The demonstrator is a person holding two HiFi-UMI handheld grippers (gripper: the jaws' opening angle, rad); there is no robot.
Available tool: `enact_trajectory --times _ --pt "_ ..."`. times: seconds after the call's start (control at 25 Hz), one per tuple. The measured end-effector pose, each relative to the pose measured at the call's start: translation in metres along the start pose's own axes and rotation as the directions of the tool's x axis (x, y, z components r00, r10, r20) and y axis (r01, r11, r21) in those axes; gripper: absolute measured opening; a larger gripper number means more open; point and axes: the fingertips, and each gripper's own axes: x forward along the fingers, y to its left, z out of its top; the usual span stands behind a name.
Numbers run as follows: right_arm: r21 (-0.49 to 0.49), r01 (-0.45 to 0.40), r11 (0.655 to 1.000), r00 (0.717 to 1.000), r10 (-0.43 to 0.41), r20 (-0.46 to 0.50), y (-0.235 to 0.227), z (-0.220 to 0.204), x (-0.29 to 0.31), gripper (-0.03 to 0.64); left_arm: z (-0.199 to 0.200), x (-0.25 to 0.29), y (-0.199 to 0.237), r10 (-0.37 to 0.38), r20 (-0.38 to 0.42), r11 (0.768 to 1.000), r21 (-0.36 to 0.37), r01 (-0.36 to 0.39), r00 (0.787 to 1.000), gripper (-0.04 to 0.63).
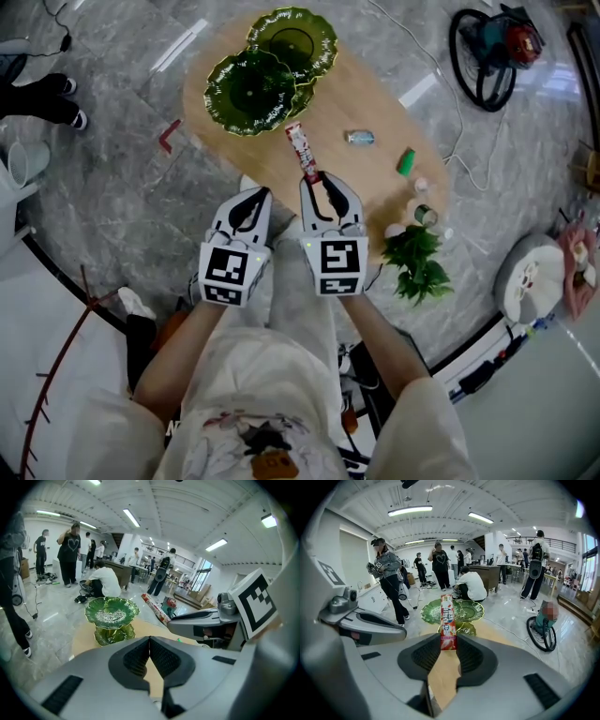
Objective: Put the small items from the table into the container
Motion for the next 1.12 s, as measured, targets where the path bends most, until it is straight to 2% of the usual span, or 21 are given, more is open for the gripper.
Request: enact_trajectory --times 1.12 --pt "-0.025 -0.058 0.998 0.998 0.058 0.012 0.037 0.053 0.063 0.109 0.02 0.0 0.065 0.049 0.003 0.997 -0.052 -0.049 0.999 0.008"
